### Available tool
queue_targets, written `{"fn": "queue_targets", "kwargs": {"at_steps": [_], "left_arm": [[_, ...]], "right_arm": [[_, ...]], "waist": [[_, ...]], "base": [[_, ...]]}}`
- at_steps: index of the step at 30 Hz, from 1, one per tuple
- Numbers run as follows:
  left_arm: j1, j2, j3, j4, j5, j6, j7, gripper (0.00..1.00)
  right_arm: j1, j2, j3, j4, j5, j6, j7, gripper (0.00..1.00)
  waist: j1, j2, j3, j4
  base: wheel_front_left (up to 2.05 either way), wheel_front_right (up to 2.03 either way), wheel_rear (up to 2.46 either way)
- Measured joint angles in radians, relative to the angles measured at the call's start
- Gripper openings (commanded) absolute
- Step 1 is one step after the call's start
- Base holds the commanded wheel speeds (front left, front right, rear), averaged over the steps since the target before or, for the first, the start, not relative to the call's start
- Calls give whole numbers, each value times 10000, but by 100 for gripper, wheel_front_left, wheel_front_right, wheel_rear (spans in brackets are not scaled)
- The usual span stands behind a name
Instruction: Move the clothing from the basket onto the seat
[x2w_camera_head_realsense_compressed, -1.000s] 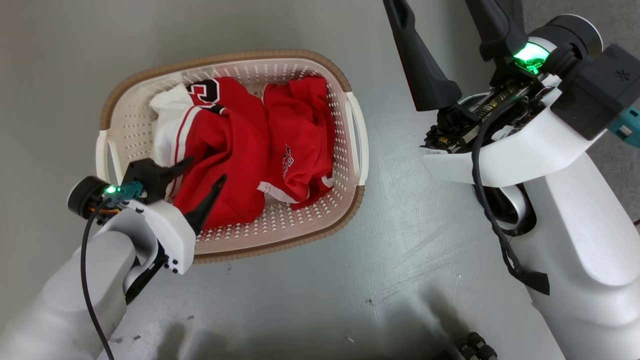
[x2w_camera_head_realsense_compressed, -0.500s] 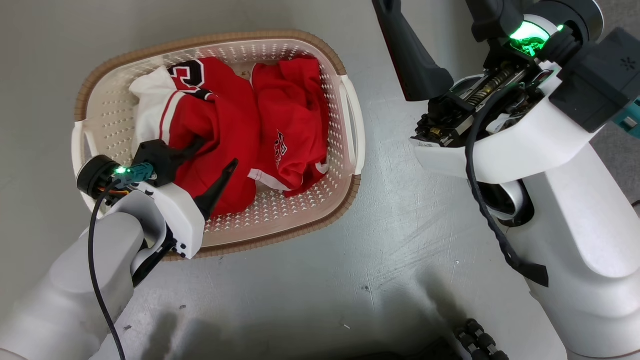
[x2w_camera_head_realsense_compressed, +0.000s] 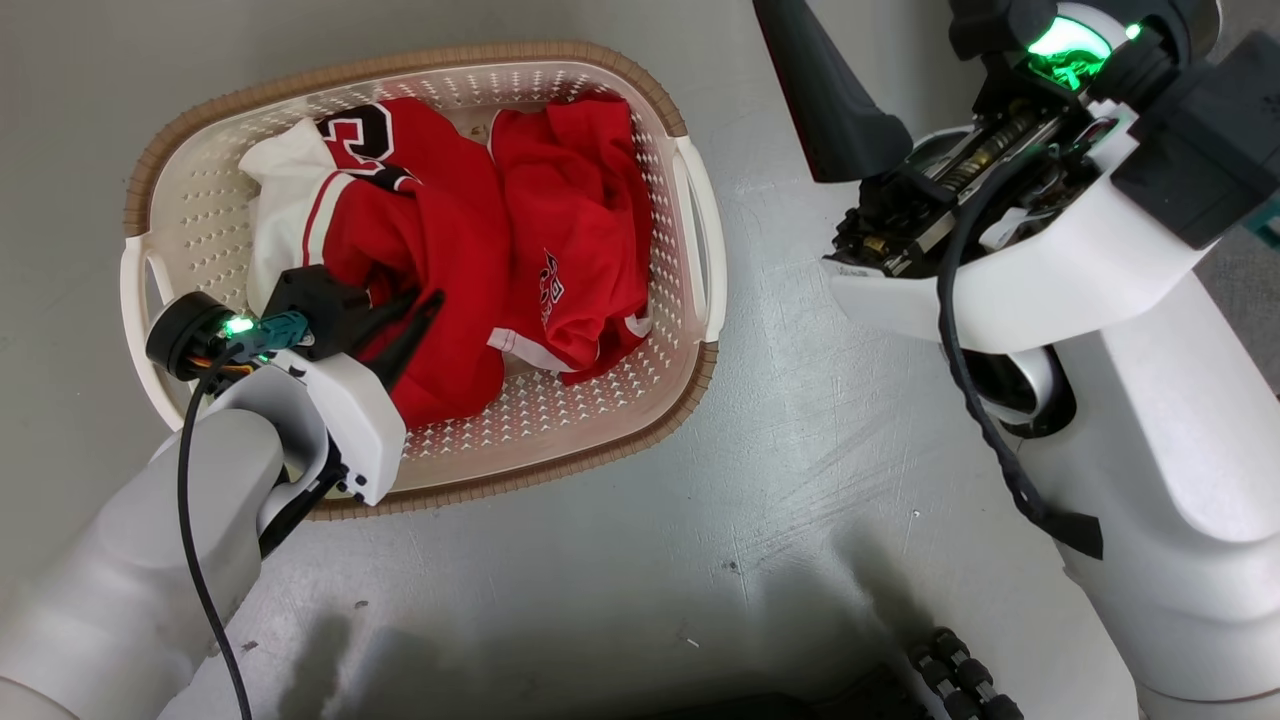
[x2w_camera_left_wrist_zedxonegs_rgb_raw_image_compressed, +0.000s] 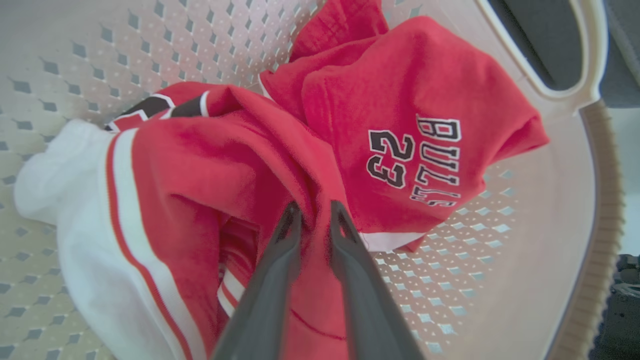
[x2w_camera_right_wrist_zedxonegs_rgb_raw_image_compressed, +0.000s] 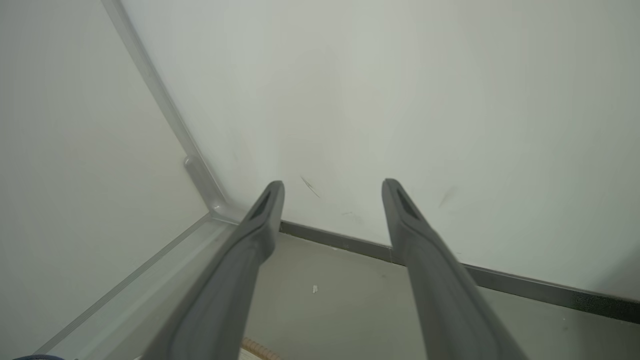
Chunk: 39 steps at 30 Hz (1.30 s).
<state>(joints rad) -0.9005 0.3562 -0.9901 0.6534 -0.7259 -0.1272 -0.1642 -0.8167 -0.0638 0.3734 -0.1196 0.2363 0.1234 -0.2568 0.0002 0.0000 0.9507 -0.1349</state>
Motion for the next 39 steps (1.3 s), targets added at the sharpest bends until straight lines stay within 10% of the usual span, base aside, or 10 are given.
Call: {"fn": "queue_targets", "kwargs": {"at_steps": [39], "left_arm": [[803, 366, 729, -1430, -2506, 0, -851, 0]], "right_arm": [[167, -6, -920, 849, -537, 0, -2, 100]], "waist": [[0, 0, -1404, 587]], "base": [[0, 0, 0]]}}
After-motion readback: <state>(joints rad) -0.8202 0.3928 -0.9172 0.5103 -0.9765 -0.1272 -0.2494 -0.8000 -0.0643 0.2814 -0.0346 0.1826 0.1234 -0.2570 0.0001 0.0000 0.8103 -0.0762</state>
